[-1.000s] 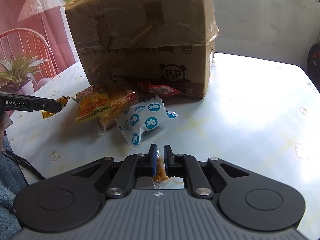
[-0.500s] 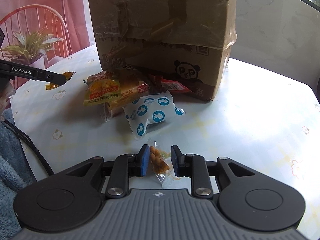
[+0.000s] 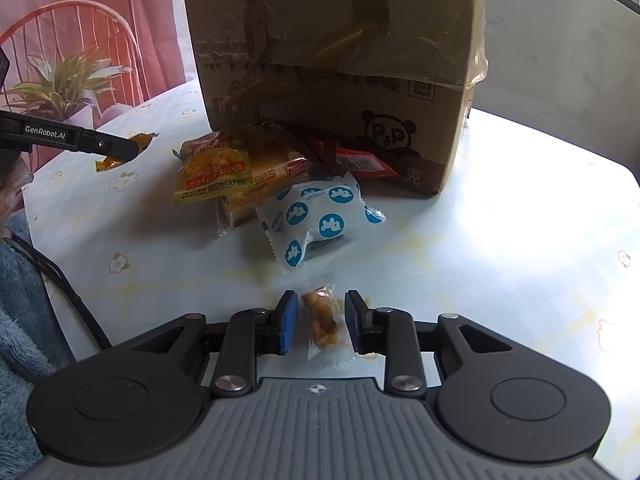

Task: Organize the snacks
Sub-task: 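Carry both snacks over the box and open both tools to release them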

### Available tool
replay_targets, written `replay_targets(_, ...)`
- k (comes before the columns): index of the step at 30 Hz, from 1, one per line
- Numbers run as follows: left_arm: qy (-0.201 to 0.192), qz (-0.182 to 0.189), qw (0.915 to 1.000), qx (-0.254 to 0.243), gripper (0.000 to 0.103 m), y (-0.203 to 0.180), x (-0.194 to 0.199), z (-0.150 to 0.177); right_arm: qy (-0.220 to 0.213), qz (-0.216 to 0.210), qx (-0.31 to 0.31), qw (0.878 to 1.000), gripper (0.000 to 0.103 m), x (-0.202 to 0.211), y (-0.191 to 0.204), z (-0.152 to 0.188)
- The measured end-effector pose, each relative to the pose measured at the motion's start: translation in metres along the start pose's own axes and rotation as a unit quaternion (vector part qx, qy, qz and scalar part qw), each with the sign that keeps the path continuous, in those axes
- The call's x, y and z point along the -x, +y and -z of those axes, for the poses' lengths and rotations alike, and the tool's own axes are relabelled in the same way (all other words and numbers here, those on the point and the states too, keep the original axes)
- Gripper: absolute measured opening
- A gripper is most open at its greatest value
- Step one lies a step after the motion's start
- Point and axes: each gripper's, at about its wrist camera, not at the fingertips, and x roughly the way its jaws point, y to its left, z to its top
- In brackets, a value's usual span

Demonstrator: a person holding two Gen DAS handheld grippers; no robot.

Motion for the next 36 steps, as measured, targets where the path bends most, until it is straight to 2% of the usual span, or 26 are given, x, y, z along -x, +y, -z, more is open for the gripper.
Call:
replay_targets(4,-0.003,0.0,1.0,-0.001,0.033,0.0,0.001,0.0,-0.004,0.003,-0.005,1.0,0.03,-0.001,0.003,0.002)
replay_targets(8,-0.009,0.0,1.0,-0.002,0.033,0.0,0.004,0.001,-0.005,0.005,-0.019,1.0,0.021,-0.001,-0.002,0.002)
replay_targets(10,-0.014,-0.001,0.9999,-0.003,0.033,0.001,0.006,0.0,-0.007,0.001,-0.024,1.0,0.02,0.0,-0.004,0.002)
replay_targets(13,-0.026,-0.005,0.9995,-0.014,0.033,0.0,0.012,-0.005,-0.026,0.003,-0.03,0.999,0.019,0.009,-0.006,-0.002)
replay_targets(18,-0.076,-0.01,0.9967,-0.027,0.033,0.0,0.034,-0.027,-0.075,0.013,-0.034,0.997,0.019,0.035,-0.012,-0.026)
replay_targets(24,-0.146,0.007,0.9889,-0.026,0.033,-0.002,0.06,-0.079,-0.164,0.017,-0.018,0.986,0.019,0.073,-0.02,-0.084)
replay_targets(29,-0.187,0.021,0.9806,-0.055,0.033,-0.021,0.059,-0.134,-0.233,-0.014,-0.022,0.972,0.019,0.091,-0.025,-0.153)
replay_targets(32,-0.191,0.032,0.9783,-0.073,0.033,-0.035,0.041,-0.165,-0.246,-0.025,-0.016,0.969,0.019,0.084,-0.023,-0.194)
replay_targets(36,-0.168,0.023,0.9823,-0.08,0.033,-0.047,0.005,-0.195,-0.212,-0.013,-0.015,0.977,0.019,0.04,-0.022,-0.236)
